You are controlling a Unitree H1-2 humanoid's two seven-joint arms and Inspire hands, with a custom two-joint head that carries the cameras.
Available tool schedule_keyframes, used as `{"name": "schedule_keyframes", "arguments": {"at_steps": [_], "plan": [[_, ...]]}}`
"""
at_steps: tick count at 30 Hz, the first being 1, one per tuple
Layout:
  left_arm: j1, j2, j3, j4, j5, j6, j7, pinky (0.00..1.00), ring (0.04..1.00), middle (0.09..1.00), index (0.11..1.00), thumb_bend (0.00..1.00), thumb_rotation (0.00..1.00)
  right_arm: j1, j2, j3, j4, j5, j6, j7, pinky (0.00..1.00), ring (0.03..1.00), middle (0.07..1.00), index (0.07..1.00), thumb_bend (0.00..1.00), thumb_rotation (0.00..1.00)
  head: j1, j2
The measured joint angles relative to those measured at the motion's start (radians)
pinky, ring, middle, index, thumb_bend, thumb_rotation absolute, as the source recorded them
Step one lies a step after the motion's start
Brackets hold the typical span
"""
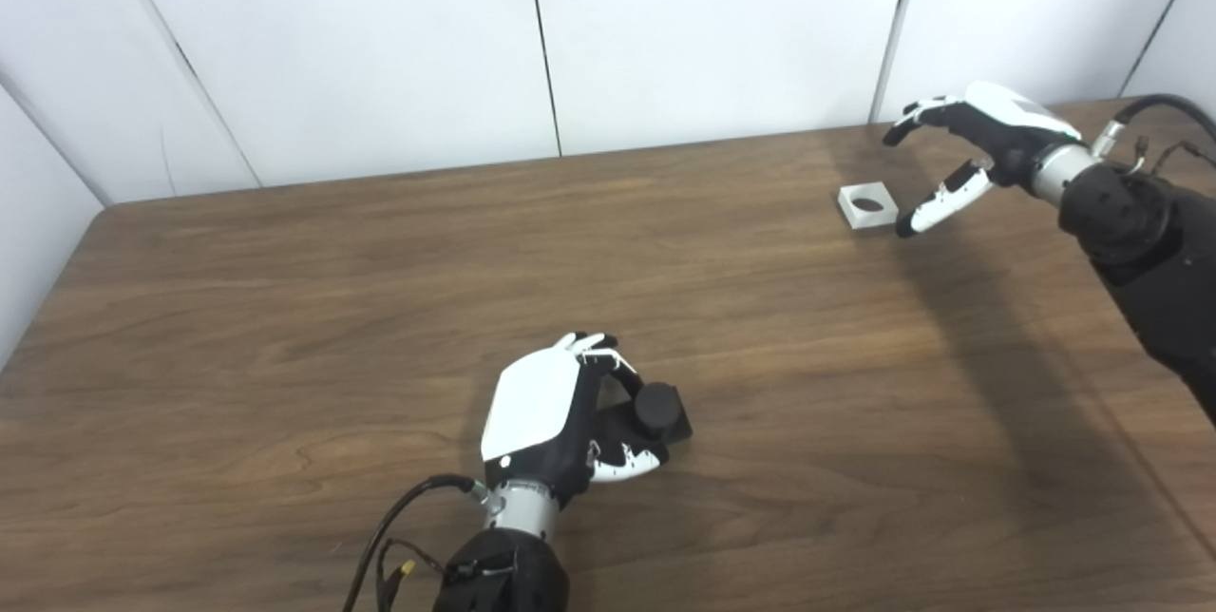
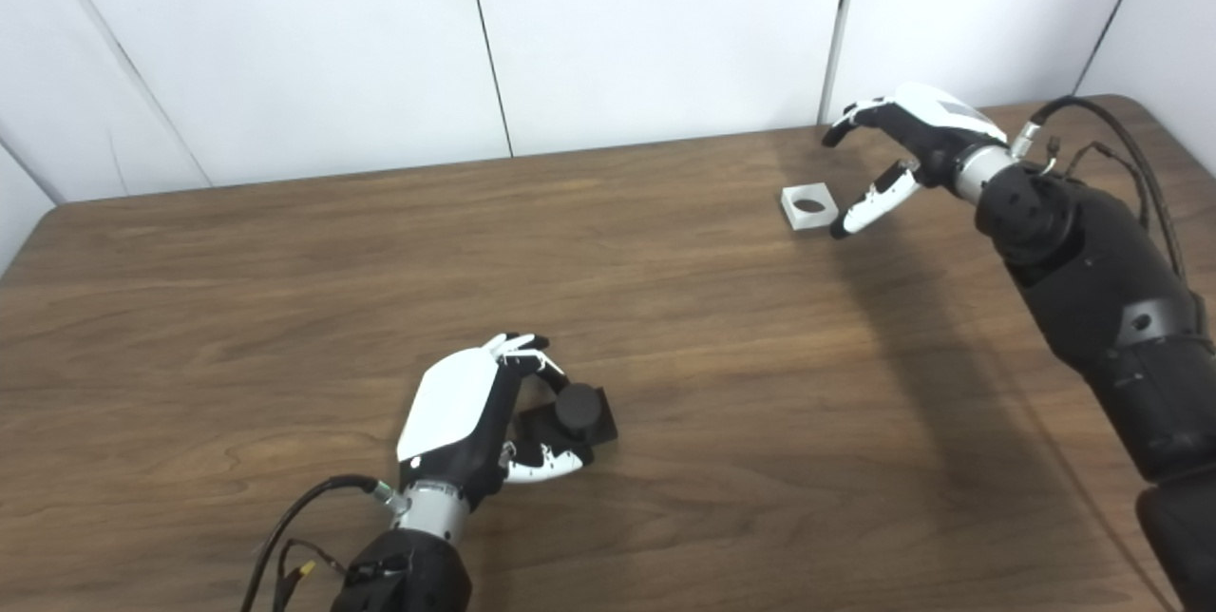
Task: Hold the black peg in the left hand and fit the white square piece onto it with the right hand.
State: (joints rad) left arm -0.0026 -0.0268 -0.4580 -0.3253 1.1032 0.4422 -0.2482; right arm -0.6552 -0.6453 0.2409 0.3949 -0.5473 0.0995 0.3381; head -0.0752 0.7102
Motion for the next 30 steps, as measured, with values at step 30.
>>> {"name": "schedule_keyframes", "arguments": {"at_steps": [30], "plan": [[0.002, -0.008, 0.003, 0.01, -0.025, -0.001, 0.024, 0.81, 0.936, 0.865, 0.491, 0.5, 0.08, -0.063, 0.064, 0.043, 0.158, -0.05, 0.003, -0.02, 0.95, 0.998, 0.938, 0.755, 0.9, 0.18, -0.009, -0.006]]}}
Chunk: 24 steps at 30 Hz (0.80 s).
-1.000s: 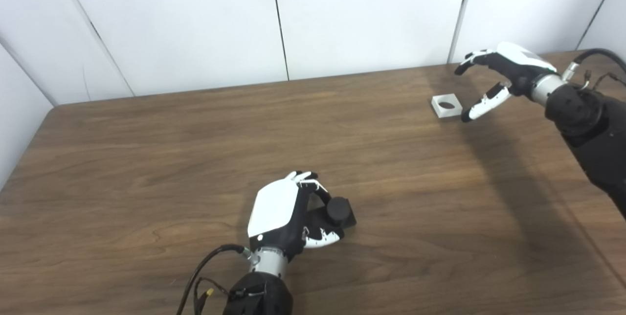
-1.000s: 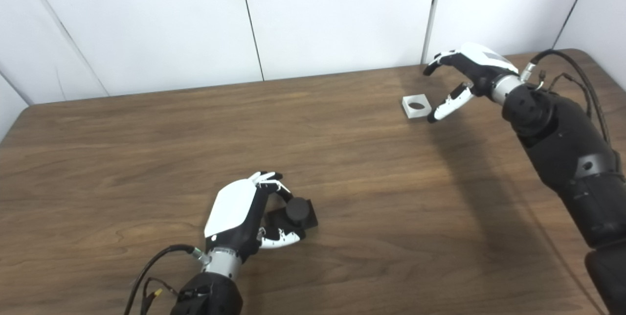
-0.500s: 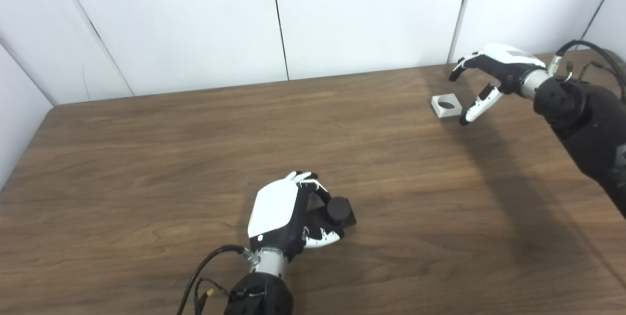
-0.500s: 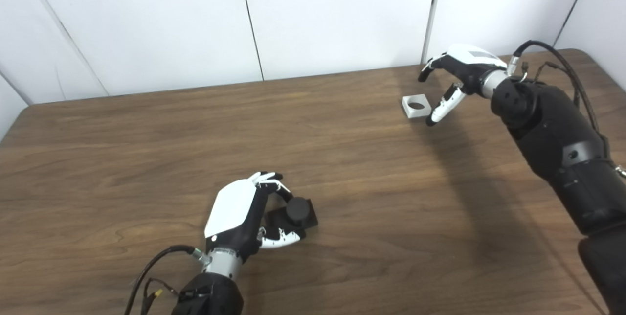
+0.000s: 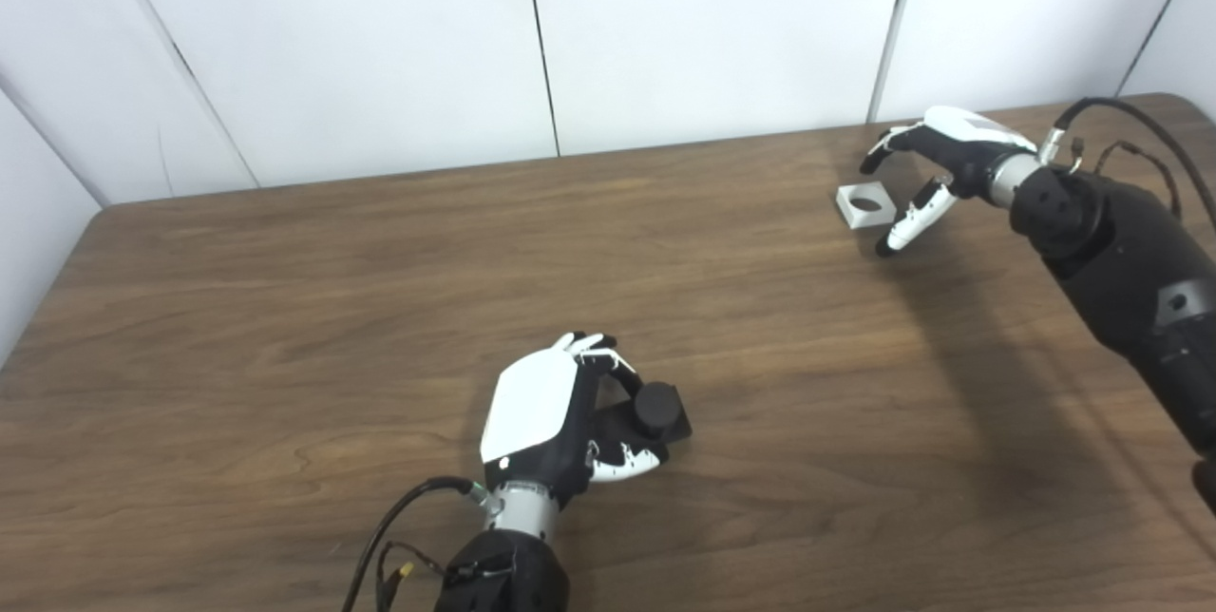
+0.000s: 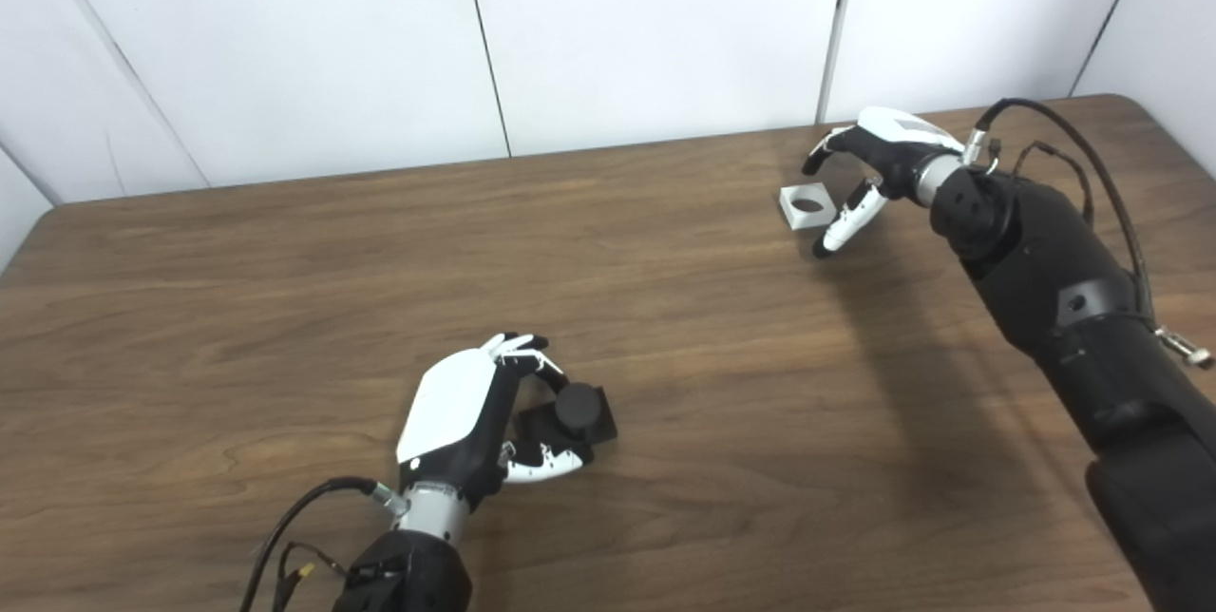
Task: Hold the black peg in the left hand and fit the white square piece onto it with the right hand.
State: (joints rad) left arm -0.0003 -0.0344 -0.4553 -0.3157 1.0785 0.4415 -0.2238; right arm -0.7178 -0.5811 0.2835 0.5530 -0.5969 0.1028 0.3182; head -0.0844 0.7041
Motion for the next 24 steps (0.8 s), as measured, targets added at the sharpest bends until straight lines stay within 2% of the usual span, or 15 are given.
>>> {"name": "schedule_keyframes", "arguments": {"at_steps": [9, 24], "plan": [[0.001, -0.002, -0.003, 0.0, -0.001, 0.004, 0.0, 0.8, 0.94, 0.87, 0.491, 0.5, 0.08, -0.003, 0.023, 0.002, 0.032, -0.002, -0.002, -0.027, 0.93, 0.988, 0.931, 0.753, 0.91, 0.19, 0.005, -0.002], [0.006, -0.009, -0.007, 0.0, 0.001, 0.006, 0.01, 0.8, 0.942, 0.871, 0.491, 0.5, 0.08, -0.024, 0.024, 0.001, 0.061, 0.003, -0.002, -0.049, 0.92, 0.983, 0.932, 0.75, 0.9, 0.18, 0.017, 0.0]]}}
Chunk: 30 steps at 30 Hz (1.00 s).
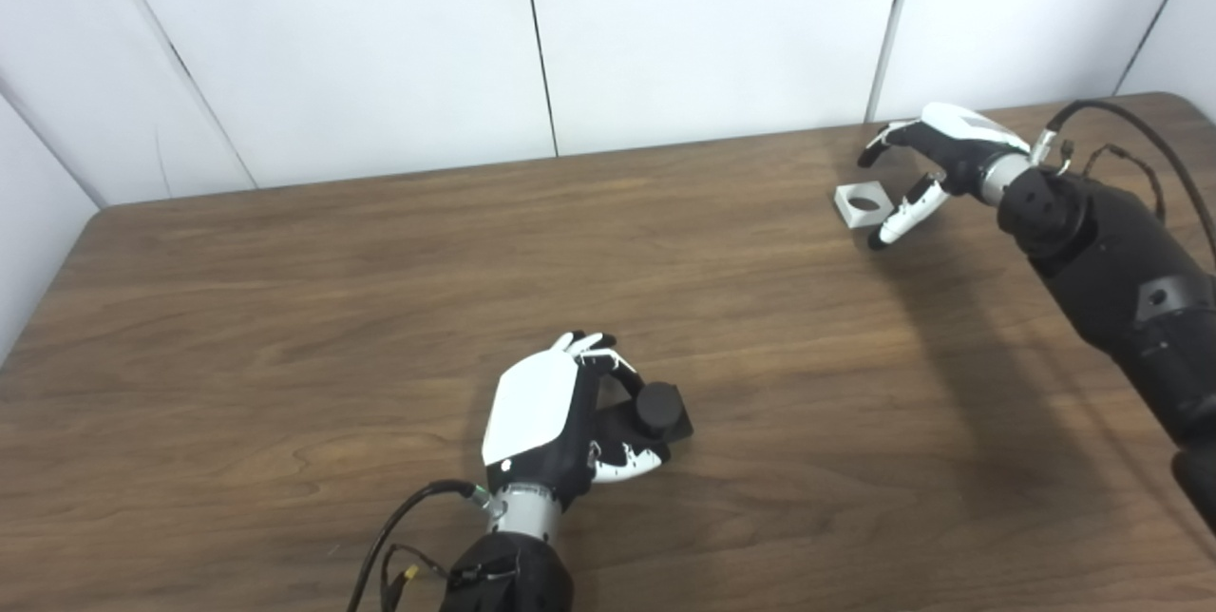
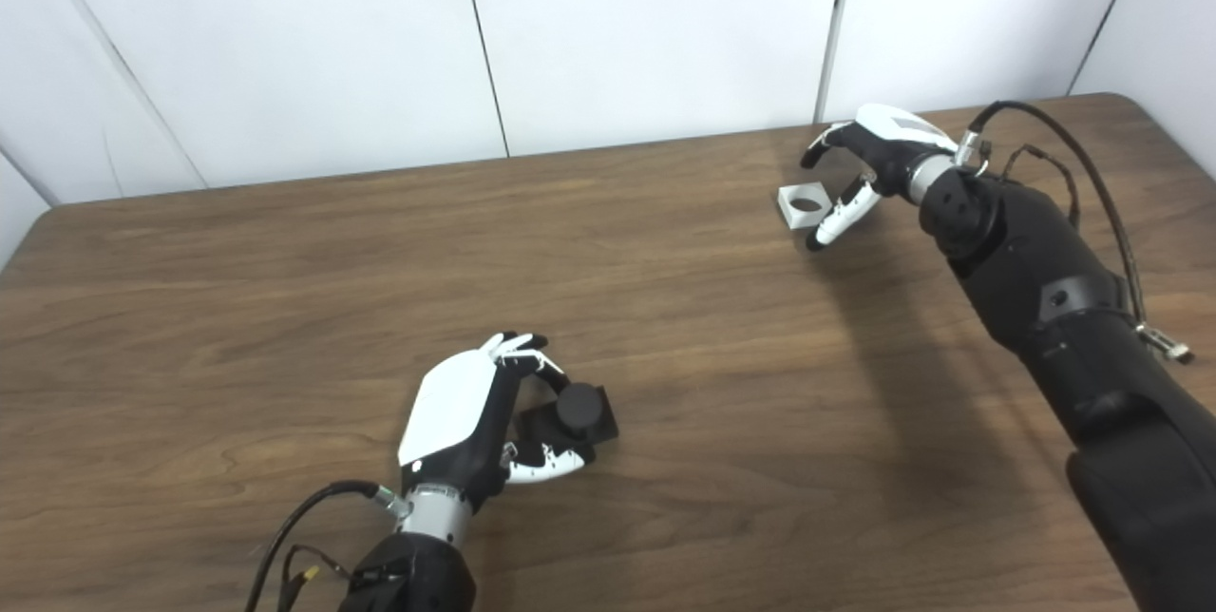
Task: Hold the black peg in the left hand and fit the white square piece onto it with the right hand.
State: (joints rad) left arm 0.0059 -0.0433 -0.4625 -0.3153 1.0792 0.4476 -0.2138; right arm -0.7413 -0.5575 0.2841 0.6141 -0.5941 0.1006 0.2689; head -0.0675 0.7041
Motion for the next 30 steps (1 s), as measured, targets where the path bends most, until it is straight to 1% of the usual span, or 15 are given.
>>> {"name": "schedule_keyframes", "arguments": {"at_steps": [4, 10, 14, 20, 25, 30], "plan": [[0.002, -0.003, 0.0, 0.0, 0.0, 0.001, 0.002, 0.81, 0.938, 0.868, 0.491, 0.5, 0.07, 0.0, 0.0, 0.002, 0.022, -0.001, 0.0, 0.0, 0.92, 0.984, 0.932, 0.752, 0.89, 0.19, 0.0, 0.0], [0.003, -0.004, -0.001, 0.0, 0.001, 0.001, 0.004, 0.8, 0.933, 0.864, 0.49, 0.5, 0.08, -0.003, 0.0, 0.003, 0.045, 0.0, -0.004, -0.001, 0.92, 0.986, 0.931, 0.74, 0.9, 0.18, 0.003, 0.006], [0.003, -0.005, -0.001, 0.001, 0.003, 0.002, 0.004, 0.8, 0.934, 0.867, 0.49, 0.5, 0.08, -0.006, 0.0, 0.005, 0.047, -0.001, -0.005, -0.001, 0.95, 0.991, 0.932, 0.734, 0.9, 0.18, 0.002, 0.012], [0.003, -0.011, 0.002, 0.001, 0.005, 0.004, 0.004, 0.8, 0.946, 0.877, 0.49, 0.5, 0.07, -0.012, 0.0, 0.017, 0.05, -0.004, -0.007, -0.001, 0.96, 0.993, 0.934, 0.727, 0.89, 0.19, 0.002, 0.012], [0.004, -0.016, 0.003, 0.0, 0.008, 0.005, 0.003, 0.8, 0.944, 0.877, 0.49, 0.5, 0.08, -0.017, 0.0, 0.026, 0.055, -0.007, -0.007, -0.001, 0.96, 0.99, 0.933, 0.722, 0.89, 0.19, 0.011, 0.021], [0.004, -0.024, 0.003, 0.0, 0.024, 0.007, -0.004, 0.8, 0.941, 0.874, 0.49, 0.5, 0.08, -0.022, 0.0, 0.028, 0.066, -0.004, -0.007, -0.002, 0.99, 0.986, 0.93, 0.715, 0.89, 0.19, 0.014, 0.025]]}}
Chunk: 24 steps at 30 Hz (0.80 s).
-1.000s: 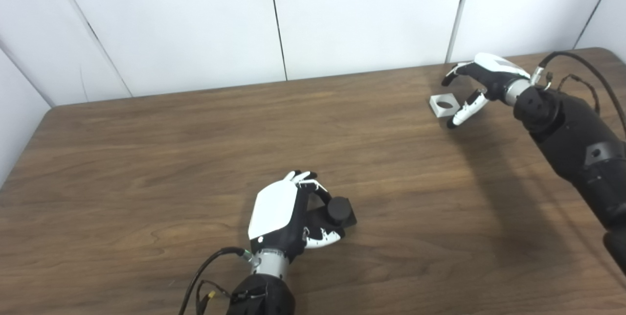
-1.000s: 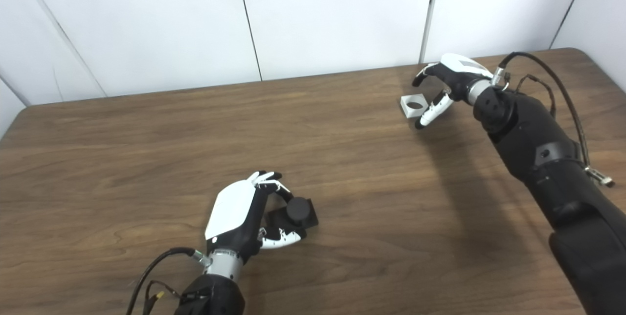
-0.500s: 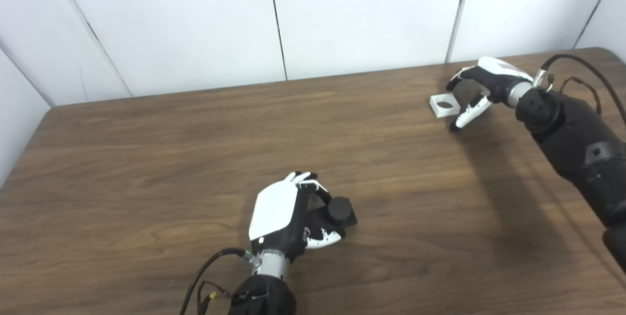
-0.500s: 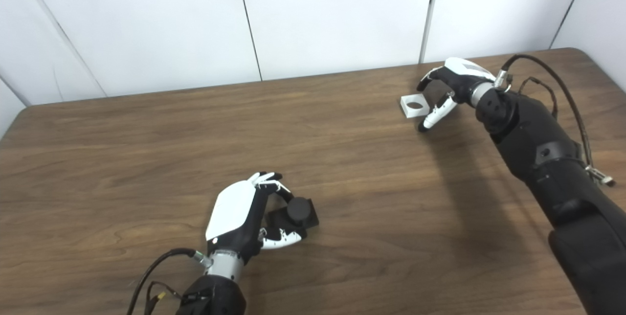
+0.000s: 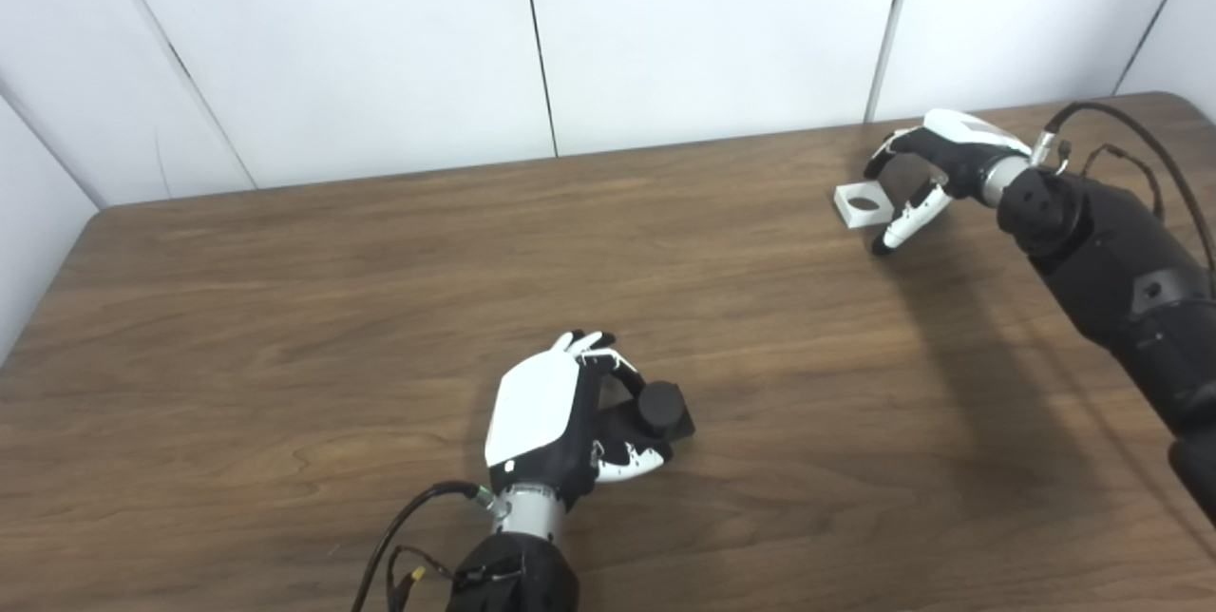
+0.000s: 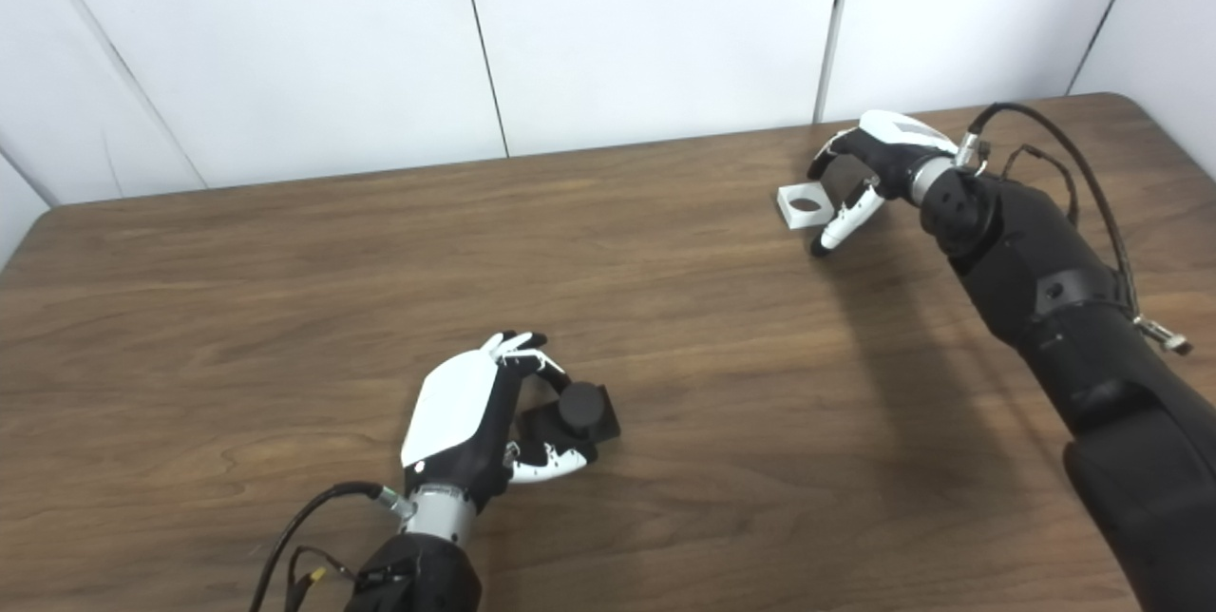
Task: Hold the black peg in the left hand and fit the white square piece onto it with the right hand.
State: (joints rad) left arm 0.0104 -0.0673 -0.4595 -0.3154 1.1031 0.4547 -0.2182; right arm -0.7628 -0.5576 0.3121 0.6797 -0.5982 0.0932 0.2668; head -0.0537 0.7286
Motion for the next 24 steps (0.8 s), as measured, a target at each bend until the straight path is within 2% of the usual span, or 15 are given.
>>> {"name": "schedule_keyframes", "arguments": {"at_steps": [10, 24], "plan": [[0.002, 0.0, 0.0, -0.002, 0.001, 0.0, -0.002, 0.82, 0.949, 0.872, 0.489, 0.5, 0.07, -0.001, 0.003, 0.002, 0.014, 0.002, -0.019, -0.029, 1.0, 0.975, 0.919, 0.688, 0.87, 0.17, -0.006, 0.014], [0.002, -0.002, 0.003, -0.006, 0.01, 0.0, -0.018, 0.79, 0.939, 0.868, 0.489, 0.5, 0.07, 0.0, 0.007, 0.002, 0.004, 0.006, -0.022, -0.032, 1.0, 0.967, 0.908, 0.635, 0.84, 0.14, -0.005, 0.015]]}}
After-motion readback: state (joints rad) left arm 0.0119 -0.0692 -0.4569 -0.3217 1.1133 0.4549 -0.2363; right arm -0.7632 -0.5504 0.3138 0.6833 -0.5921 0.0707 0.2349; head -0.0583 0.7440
